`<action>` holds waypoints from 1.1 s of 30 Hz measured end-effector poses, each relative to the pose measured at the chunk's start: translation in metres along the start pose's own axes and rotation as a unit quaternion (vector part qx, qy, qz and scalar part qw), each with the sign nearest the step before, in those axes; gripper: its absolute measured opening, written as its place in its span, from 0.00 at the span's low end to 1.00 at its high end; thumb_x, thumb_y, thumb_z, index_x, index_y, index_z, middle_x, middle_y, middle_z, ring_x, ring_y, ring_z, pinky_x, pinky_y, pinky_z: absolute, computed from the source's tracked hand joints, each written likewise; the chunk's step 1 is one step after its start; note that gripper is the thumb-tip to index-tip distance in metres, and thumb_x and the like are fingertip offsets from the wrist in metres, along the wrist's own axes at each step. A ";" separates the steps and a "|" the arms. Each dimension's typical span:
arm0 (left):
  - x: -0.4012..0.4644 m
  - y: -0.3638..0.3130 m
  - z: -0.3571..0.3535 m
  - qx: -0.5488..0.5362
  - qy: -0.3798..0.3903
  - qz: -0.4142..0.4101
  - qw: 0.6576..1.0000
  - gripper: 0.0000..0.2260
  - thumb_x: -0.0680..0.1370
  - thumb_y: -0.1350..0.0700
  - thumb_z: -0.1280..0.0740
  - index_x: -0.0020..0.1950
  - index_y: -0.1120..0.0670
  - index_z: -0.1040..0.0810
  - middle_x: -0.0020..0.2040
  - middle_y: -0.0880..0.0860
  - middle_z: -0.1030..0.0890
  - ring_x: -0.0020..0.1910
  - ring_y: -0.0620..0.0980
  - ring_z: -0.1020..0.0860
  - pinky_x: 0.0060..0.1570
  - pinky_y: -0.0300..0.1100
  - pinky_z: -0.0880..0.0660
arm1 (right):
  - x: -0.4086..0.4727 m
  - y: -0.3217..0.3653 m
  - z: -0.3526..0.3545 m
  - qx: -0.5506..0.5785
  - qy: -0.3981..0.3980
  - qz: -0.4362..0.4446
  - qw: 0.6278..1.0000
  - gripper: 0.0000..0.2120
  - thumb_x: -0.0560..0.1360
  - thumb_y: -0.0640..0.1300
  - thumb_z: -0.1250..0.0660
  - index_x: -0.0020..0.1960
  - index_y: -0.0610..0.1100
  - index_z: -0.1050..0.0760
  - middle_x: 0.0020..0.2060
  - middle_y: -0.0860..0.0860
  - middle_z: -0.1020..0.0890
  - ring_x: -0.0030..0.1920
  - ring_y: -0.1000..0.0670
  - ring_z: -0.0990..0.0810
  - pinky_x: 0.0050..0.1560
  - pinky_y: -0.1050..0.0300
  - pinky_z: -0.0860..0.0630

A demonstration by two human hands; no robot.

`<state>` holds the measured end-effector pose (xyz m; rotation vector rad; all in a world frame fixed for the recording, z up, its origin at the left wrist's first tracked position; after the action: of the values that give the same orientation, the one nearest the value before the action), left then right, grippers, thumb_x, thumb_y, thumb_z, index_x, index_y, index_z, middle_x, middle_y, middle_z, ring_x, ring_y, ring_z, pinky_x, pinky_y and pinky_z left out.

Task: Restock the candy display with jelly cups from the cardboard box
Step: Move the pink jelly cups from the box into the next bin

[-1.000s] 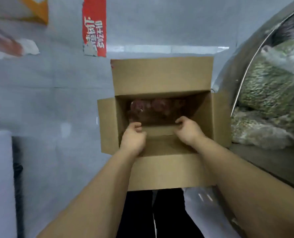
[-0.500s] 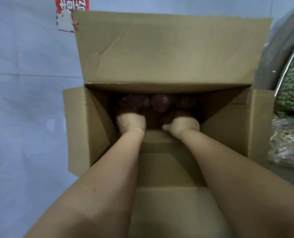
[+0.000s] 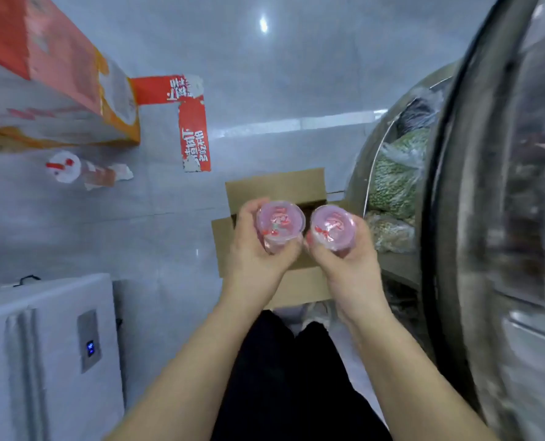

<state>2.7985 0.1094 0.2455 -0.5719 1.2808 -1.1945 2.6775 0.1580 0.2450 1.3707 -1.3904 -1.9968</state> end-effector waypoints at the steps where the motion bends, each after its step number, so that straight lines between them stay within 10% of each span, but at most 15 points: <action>1: -0.012 -0.032 0.003 -0.009 0.017 -0.020 1.000 0.21 0.65 0.53 0.29 0.54 0.42 0.32 0.49 0.40 0.23 0.45 0.30 0.24 0.46 0.23 0.31 | -0.019 0.036 0.006 0.003 0.007 0.024 1.000 0.18 0.68 0.30 0.29 0.50 0.50 0.27 0.43 0.55 0.20 0.42 0.61 0.22 0.45 0.68 0.26; 9: -0.120 -0.259 -0.039 -0.020 0.176 -0.261 0.949 0.22 0.66 0.49 0.30 0.57 0.38 0.33 0.50 0.30 0.24 0.49 0.32 0.24 0.47 0.23 0.31 | -0.164 0.232 0.129 0.041 -0.064 0.175 0.982 0.20 0.68 0.36 0.29 0.57 0.46 0.29 0.52 0.48 0.20 0.53 0.51 0.20 0.57 0.52 0.24; 17: -0.230 -0.374 -0.171 -0.004 0.354 -0.420 0.835 0.27 0.66 0.45 0.27 0.63 0.35 0.31 0.56 0.38 0.22 0.56 0.39 0.22 0.56 0.36 0.26 | -0.283 0.284 0.303 -0.089 -0.260 0.291 0.916 0.22 0.63 0.46 0.26 0.55 0.56 0.28 0.51 0.59 0.21 0.52 0.62 0.22 0.49 0.72 0.28; 26: -0.278 -0.408 -0.280 0.148 0.404 -0.553 0.713 0.26 0.63 0.52 0.21 0.58 0.52 0.25 0.53 0.48 0.24 0.53 0.40 0.27 0.54 0.25 0.34 | -0.308 0.264 0.437 -0.121 -0.406 0.212 0.881 0.23 0.63 0.37 0.26 0.50 0.58 0.28 0.45 0.69 0.21 0.44 0.66 0.22 0.44 0.73 0.27; 33: -0.278 -0.409 -0.323 0.321 0.371 -0.630 0.602 0.31 0.60 0.42 0.23 0.58 0.54 0.22 0.52 0.53 0.19 0.55 0.56 0.24 0.56 0.52 0.30 | -0.294 0.252 0.445 -0.238 -0.441 0.128 0.856 0.25 0.62 0.46 0.30 0.57 0.53 0.30 0.46 0.65 0.28 0.48 0.64 0.30 0.43 0.75 0.36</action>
<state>2.3970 0.3061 0.6319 -0.3725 0.7876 -3.1994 2.3798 0.4858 0.6346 -0.0012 -1.1310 -2.6328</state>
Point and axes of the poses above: each hand's wrist, its own x-axis towards the middle knuckle, its own z-axis out of the back of the hand, y = z × x, the point moved 3 cm from there along x, towards the middle knuckle
